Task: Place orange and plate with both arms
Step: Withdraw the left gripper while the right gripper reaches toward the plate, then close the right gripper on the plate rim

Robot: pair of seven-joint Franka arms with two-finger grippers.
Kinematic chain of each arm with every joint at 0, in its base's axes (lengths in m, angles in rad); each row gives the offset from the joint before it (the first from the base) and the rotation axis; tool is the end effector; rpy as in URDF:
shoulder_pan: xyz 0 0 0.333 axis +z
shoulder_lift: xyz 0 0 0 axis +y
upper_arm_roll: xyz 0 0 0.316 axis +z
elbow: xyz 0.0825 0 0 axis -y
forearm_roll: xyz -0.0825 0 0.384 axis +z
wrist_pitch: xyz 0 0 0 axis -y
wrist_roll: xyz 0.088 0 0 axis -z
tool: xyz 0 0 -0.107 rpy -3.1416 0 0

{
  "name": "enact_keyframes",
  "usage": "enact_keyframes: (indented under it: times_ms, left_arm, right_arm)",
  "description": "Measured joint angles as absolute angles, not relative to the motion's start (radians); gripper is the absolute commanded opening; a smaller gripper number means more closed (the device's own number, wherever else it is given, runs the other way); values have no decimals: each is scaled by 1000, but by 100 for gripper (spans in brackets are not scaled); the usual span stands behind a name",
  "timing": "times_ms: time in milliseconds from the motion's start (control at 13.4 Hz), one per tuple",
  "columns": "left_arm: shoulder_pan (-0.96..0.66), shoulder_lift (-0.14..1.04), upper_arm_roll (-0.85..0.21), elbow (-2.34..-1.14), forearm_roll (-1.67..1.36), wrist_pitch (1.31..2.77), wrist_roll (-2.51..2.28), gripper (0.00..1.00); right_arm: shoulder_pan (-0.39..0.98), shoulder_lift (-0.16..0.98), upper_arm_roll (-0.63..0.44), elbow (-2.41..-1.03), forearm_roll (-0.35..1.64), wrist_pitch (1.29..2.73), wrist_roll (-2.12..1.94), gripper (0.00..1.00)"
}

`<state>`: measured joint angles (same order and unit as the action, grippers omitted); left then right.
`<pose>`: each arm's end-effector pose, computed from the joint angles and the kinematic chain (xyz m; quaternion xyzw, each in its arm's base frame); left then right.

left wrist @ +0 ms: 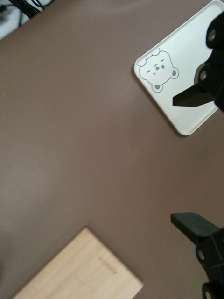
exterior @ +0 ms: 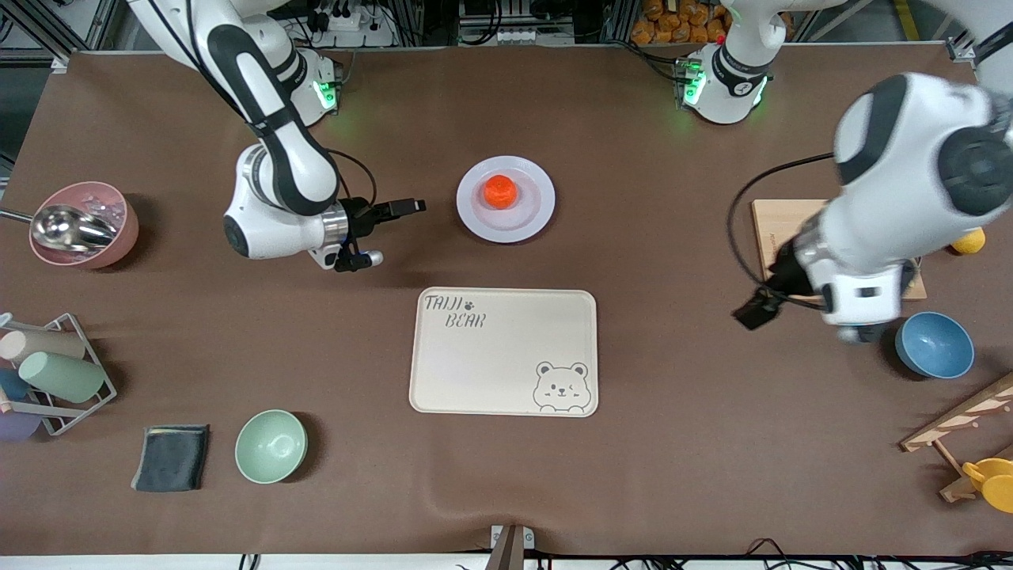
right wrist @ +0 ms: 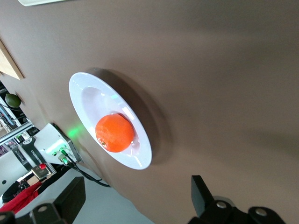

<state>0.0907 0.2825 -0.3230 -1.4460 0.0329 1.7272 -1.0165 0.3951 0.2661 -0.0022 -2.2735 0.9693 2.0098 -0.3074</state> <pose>0.6336 -0.1204 0.5355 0.9223 0.3855 -0.0110 0.0266 0.4351 0.2334 0.2242 -0.9057 -0.0097 0.2465 0.3447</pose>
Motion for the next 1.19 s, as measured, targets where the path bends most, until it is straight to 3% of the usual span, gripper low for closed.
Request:
enact_keyframes:
  times_ms: [372, 745, 1192]
  left_arm:
    - [182, 232, -293, -1444, 33, 1697, -652, 100]
    - [64, 149, -97, -1443, 33, 1611, -301, 100]
    - [48, 128, -95, -1446, 33, 1585, -265, 100]
  right_arm:
    - [470, 278, -3, -2306, 1040, 2067, -307, 100]
    - [546, 306, -3, -2315, 1113, 2128, -307, 100]
    - [587, 334, -3, -2317, 1158, 2174, -308, 100]
